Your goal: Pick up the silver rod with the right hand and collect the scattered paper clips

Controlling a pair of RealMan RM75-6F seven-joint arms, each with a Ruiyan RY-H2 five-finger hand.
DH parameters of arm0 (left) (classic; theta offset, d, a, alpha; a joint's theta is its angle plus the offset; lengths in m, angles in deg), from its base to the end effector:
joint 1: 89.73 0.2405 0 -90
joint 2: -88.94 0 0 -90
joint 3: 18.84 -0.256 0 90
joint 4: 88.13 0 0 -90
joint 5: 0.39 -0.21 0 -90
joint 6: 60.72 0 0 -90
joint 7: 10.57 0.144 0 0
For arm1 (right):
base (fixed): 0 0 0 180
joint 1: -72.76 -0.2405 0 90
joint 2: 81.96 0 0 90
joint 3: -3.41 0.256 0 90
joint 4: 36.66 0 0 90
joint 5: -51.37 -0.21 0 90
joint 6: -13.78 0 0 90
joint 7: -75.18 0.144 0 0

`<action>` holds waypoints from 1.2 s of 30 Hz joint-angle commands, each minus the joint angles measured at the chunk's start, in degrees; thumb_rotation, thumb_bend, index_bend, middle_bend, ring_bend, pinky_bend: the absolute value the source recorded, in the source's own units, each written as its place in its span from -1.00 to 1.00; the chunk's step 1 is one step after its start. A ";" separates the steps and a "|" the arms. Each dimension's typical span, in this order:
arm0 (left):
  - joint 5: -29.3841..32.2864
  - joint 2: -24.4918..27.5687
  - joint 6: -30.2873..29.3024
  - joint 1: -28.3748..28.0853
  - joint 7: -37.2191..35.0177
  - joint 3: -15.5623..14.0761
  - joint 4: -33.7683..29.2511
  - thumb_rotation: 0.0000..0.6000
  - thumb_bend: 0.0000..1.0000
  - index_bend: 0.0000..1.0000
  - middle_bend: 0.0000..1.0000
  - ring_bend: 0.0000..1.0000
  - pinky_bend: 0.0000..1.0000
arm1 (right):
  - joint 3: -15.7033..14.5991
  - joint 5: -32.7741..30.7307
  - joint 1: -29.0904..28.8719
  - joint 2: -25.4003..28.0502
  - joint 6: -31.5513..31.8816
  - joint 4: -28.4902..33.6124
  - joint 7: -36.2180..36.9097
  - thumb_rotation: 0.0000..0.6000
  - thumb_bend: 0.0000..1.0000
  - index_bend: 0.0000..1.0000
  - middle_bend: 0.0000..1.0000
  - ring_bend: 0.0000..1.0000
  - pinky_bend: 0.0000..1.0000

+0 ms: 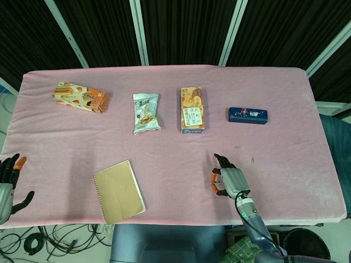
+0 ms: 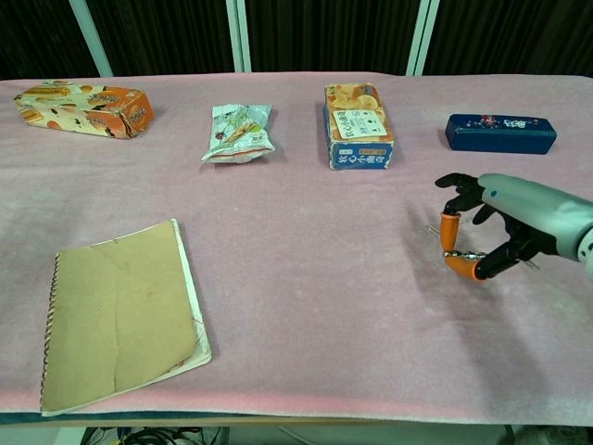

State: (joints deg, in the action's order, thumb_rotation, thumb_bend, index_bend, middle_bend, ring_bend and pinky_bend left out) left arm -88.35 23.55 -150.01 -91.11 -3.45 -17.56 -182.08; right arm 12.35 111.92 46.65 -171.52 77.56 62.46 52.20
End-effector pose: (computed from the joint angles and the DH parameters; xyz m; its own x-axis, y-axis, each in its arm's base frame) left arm -0.3072 0.1560 0.1537 0.4653 -0.0168 0.8850 0.8851 0.0137 -0.4652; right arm -0.1810 -0.2609 -0.0167 0.1930 -0.3613 0.9123 -0.9802 -0.1122 0.1629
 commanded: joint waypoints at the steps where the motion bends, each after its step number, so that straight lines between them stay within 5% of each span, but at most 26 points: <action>1: 0.02 -0.02 -0.02 0.01 0.01 0.01 0.00 1.00 -0.45 -0.98 -1.00 -1.00 -1.00 | 1.18 -0.85 -0.46 1.42 -0.37 1.65 0.95 1.00 -0.23 0.20 -1.00 -0.94 -0.57; 9: -0.04 -0.06 -0.11 0.02 0.04 0.03 -0.05 1.00 -0.45 -0.98 -1.00 -1.00 -1.00 | 6.10 -5.35 -2.51 3.76 -5.66 3.57 9.58 1.00 -0.23 0.20 -1.00 -0.94 -0.58; 20: 0.39 -0.15 -0.13 0.02 0.05 0.30 0.10 1.00 -0.45 -0.98 -1.00 -1.00 -1.00 | 13.42 -10.08 -6.34 2.16 -14.52 -4.13 26.10 1.00 -0.23 0.21 -1.00 -0.94 -0.58; 36: 0.66 -0.28 -0.19 0.01 0.24 0.50 0.19 1.00 -0.45 -0.98 -1.00 -1.00 -1.00 | 13.52 -4.11 -8.03 -4.48 -16.35 -16.58 39.12 1.00 -0.23 0.21 -1.00 -0.94 -0.58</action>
State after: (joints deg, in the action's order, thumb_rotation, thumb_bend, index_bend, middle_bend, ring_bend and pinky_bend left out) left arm -87.69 23.26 -150.20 -91.10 -3.19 -17.07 -181.89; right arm 26.27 106.70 38.79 -174.83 61.35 47.39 90.31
